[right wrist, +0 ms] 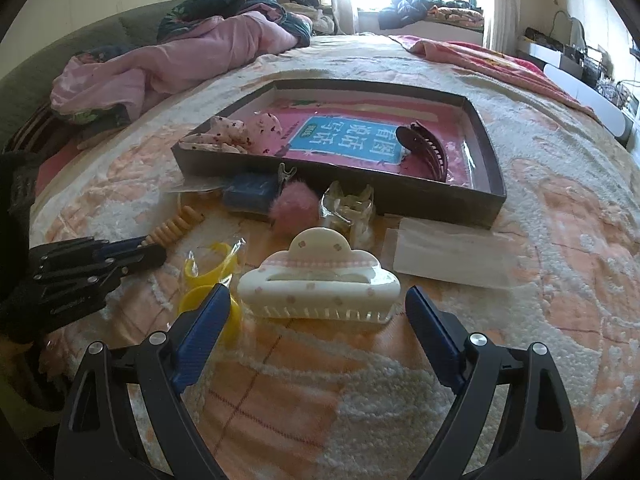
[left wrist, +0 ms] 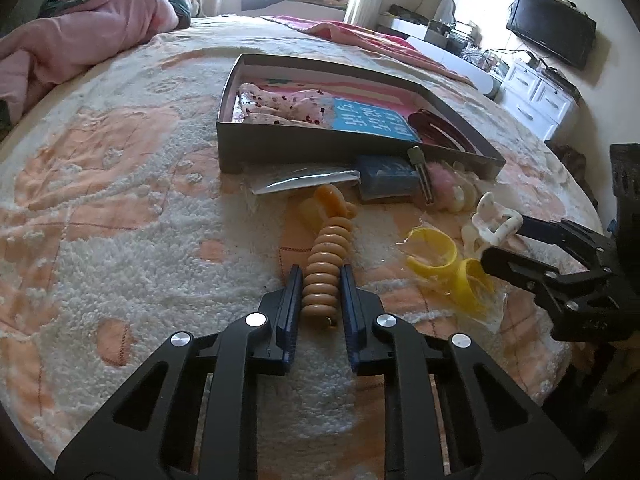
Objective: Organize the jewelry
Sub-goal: 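Grasp the orange spiral hair tie with the left tool while the right tool grasps the white claw clip, then carry the spiral tie into the tray with the left tool while the right tool carries the claw clip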
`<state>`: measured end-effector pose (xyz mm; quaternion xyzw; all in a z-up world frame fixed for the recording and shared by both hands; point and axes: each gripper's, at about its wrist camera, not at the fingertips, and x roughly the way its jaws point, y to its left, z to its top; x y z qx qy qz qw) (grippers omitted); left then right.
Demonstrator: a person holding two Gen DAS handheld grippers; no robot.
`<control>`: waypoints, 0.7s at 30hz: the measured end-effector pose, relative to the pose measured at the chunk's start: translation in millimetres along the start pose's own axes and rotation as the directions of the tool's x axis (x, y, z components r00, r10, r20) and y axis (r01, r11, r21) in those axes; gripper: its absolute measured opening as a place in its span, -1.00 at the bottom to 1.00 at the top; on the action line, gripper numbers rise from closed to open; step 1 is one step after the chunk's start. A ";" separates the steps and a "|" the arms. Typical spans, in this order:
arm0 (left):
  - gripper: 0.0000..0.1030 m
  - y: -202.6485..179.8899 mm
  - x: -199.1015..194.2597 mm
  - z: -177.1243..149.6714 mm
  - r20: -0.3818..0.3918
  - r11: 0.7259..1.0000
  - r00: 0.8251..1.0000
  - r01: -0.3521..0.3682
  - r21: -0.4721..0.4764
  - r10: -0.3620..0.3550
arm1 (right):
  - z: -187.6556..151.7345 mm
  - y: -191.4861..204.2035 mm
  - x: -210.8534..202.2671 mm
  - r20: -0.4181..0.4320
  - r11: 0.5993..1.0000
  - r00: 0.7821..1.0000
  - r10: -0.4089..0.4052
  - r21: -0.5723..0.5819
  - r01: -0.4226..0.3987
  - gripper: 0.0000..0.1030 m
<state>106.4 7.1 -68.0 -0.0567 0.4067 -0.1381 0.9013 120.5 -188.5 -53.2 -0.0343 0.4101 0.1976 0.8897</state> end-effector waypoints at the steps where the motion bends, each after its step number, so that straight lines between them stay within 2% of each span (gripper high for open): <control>1: -0.76 0.2 -0.1 0.1 0.000 1.000 1.000 0.003 -0.002 -0.003 | 1.2 0.3 1.5 0.001 1.000 1.000 0.000 0.002 0.000 0.68; 3: -0.77 0.9 -1.3 -0.3 0.000 1.000 1.000 0.008 -0.004 -0.008 | 2.8 0.4 3.7 0.003 1.000 1.000 -0.003 0.004 0.003 0.67; 5: -0.78 1.7 -2.3 -0.1 0.001 1.000 1.000 0.014 -0.006 -0.014 | 3.1 0.9 4.3 0.006 1.000 1.000 0.004 -0.003 -0.004 0.48; 7: -0.78 1.7 -3.3 0.2 0.000 1.000 1.000 0.017 -0.006 -0.017 | 2.4 1.5 3.1 0.012 1.000 1.000 -0.001 -0.015 0.001 0.43; 21: -0.78 -20.7 -10.7 1.6 -0.007 0.998 0.999 0.045 0.039 -0.044 | -10.8 -9.9 -21.0 0.036 1.000 0.999 -0.006 -0.003 0.006 0.43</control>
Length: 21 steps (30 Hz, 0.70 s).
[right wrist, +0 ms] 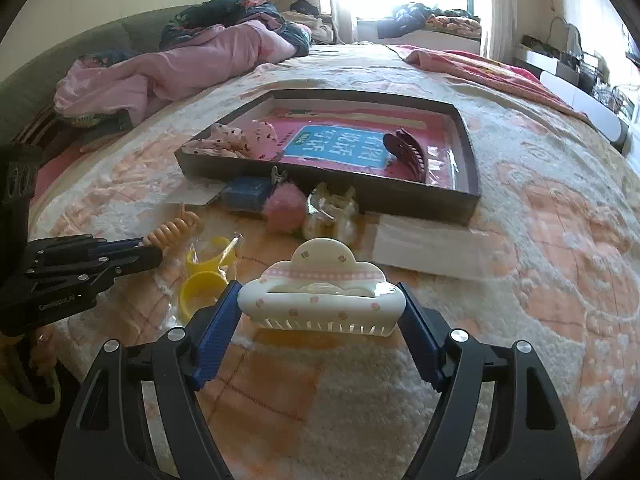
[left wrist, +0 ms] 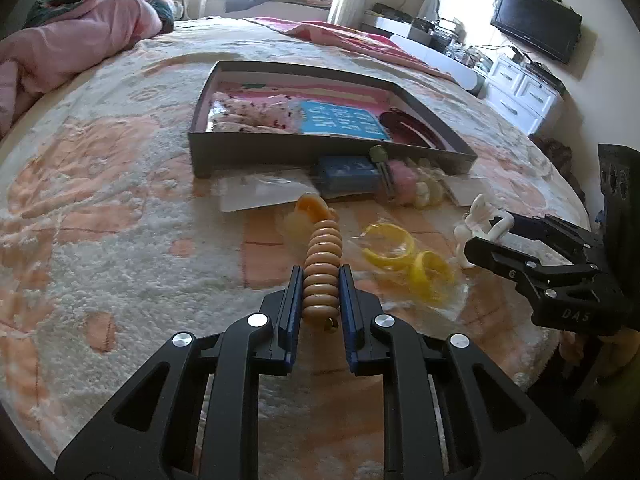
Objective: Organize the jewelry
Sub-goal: 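Carry the spiral tie into the tray with the left tool while the right tool carries the claw clip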
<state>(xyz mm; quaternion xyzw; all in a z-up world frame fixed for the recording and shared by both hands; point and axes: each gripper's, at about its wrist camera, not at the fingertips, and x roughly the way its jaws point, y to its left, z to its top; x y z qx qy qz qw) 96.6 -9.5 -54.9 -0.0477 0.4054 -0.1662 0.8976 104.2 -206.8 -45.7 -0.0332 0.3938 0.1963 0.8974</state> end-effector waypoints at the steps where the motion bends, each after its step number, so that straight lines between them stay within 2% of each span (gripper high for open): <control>1: -0.78 -2.2 -0.7 0.3 0.001 1.000 1.000 0.002 0.005 -0.002 | -0.7 -0.8 -1.3 -0.001 1.000 1.000 0.000 0.004 0.000 0.43; 11: -0.78 -22.2 -8.2 3.7 0.014 0.999 1.000 0.018 0.039 -0.018 | -6.3 -15.2 -18.9 0.026 0.999 0.999 -0.025 0.036 0.024 0.43; 21: -0.78 -32.8 -8.7 14.6 0.026 0.998 0.999 0.025 0.057 -0.027 | 5.5 -32.9 -35.5 0.080 0.997 0.996 -0.051 0.066 0.046 0.43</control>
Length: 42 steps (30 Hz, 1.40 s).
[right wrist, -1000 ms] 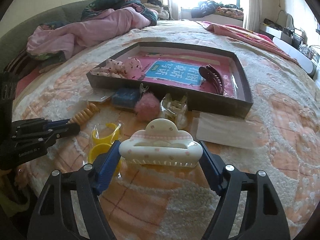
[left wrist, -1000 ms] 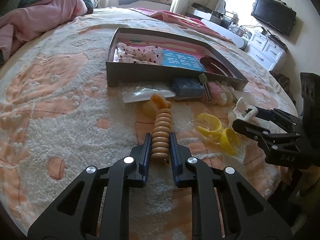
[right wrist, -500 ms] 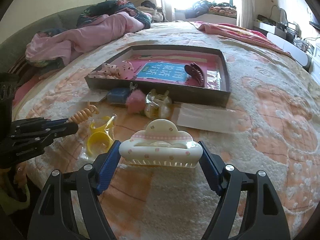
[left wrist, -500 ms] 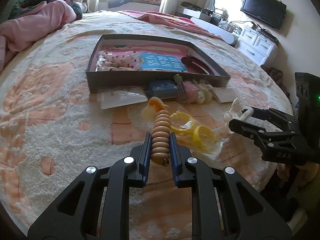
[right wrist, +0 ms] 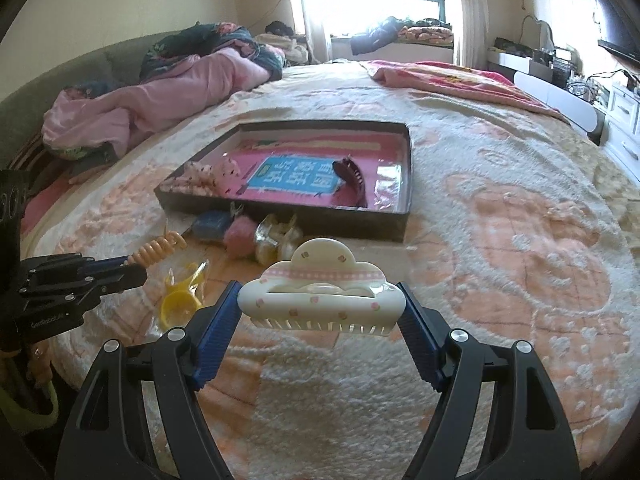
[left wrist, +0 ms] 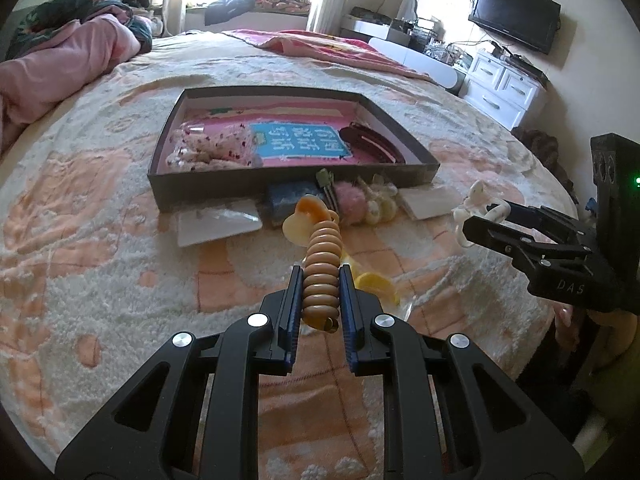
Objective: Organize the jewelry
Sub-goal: 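Carry the spiral tie into the tray with the left tool while the right tool carries the claw clip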
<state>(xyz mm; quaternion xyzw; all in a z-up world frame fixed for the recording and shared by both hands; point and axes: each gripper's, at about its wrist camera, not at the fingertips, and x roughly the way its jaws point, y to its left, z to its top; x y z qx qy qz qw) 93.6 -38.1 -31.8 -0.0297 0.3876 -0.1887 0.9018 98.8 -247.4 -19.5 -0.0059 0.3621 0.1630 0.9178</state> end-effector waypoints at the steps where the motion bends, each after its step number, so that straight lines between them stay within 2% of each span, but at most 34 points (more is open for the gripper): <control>1: -0.78 -0.1 0.2 2.4 0.003 1.000 1.000 0.001 0.000 -0.001 | 1.8 -1.8 -0.5 0.004 1.000 1.000 -0.001 0.004 0.001 0.43; 24: -0.78 21.8 24.7 57.2 0.069 0.998 0.998 -0.012 -0.063 0.016 | 37.6 -19.2 24.2 0.027 1.000 1.000 -0.014 0.022 0.014 0.43; 42: -0.78 49.8 47.2 86.1 0.080 0.993 0.995 -0.049 -0.108 0.058 | 75.4 7.3 61.1 0.036 0.999 0.999 0.015 -0.048 -0.013 0.43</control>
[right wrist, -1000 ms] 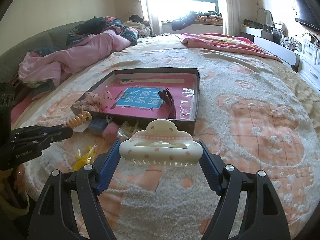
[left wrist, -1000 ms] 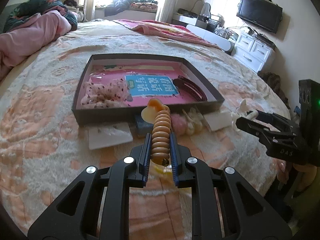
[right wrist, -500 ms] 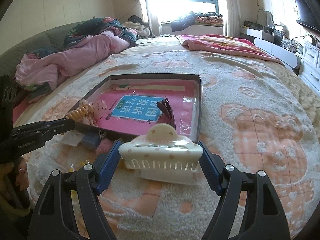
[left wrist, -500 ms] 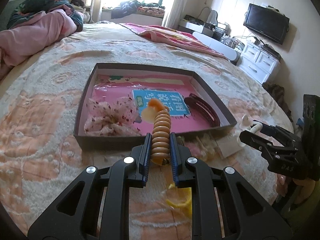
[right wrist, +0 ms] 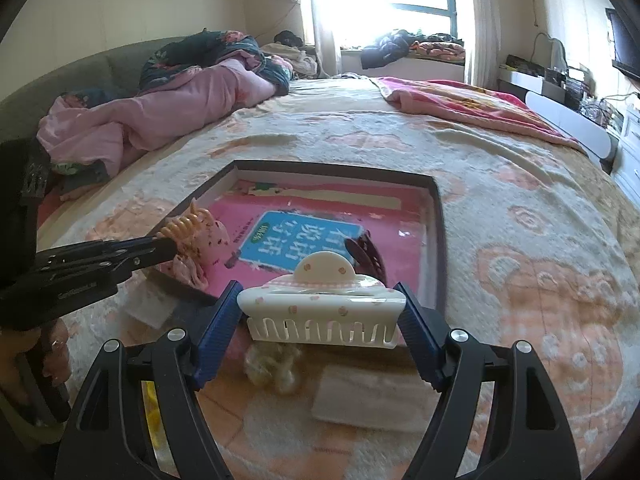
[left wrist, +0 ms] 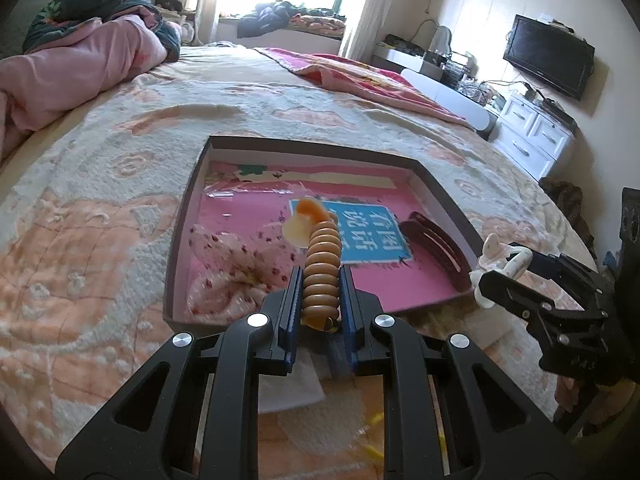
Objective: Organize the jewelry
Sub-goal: 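Carry the spiral tie into the tray with the left tool while the right tool carries the claw clip, then open both tools to release the spiral tie and white claw clip, then withdraw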
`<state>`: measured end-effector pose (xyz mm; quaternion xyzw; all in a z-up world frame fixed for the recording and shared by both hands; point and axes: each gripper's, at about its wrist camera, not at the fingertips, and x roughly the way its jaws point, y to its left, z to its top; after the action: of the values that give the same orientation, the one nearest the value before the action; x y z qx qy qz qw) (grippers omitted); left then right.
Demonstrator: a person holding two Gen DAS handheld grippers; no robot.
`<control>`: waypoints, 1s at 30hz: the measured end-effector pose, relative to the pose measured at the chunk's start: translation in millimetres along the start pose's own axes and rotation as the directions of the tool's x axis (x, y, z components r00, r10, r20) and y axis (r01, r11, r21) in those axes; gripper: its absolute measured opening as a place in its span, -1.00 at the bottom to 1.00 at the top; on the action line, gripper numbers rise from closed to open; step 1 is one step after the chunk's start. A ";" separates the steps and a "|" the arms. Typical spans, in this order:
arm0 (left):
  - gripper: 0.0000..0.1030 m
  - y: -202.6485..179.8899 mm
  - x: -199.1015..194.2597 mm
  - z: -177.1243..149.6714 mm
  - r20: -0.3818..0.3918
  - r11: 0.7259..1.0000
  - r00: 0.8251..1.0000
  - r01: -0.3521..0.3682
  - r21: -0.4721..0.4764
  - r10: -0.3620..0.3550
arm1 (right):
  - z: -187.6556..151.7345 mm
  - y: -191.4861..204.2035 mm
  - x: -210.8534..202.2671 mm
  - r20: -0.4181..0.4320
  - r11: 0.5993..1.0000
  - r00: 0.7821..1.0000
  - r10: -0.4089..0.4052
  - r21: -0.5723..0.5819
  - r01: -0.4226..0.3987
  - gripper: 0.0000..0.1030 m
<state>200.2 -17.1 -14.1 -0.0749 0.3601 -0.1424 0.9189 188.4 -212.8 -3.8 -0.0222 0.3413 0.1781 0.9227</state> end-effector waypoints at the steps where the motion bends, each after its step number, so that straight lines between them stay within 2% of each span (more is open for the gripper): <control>1: -0.78 1.3 1.4 1.7 0.000 1.000 1.000 -0.003 -0.001 0.003 | 1.7 1.4 2.9 -0.001 1.000 1.000 0.003 -0.003 -0.003 0.43; 16: -0.78 15.0 35.3 28.4 -0.026 0.999 0.999 -0.036 0.018 0.037 | 18.0 19.4 56.1 -0.055 0.999 0.998 0.026 -0.022 -0.027 0.43; 30: -0.78 24.9 60.6 24.3 -0.071 0.999 0.997 -0.043 0.001 0.043 | 10.9 15.1 81.7 -0.113 1.000 0.993 0.016 0.005 -0.016 0.43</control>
<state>264.3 -11.8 -41.1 -0.0623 0.3942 -0.1251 0.9083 247.5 -171.3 -46.4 -0.0275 0.3936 0.1833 0.9004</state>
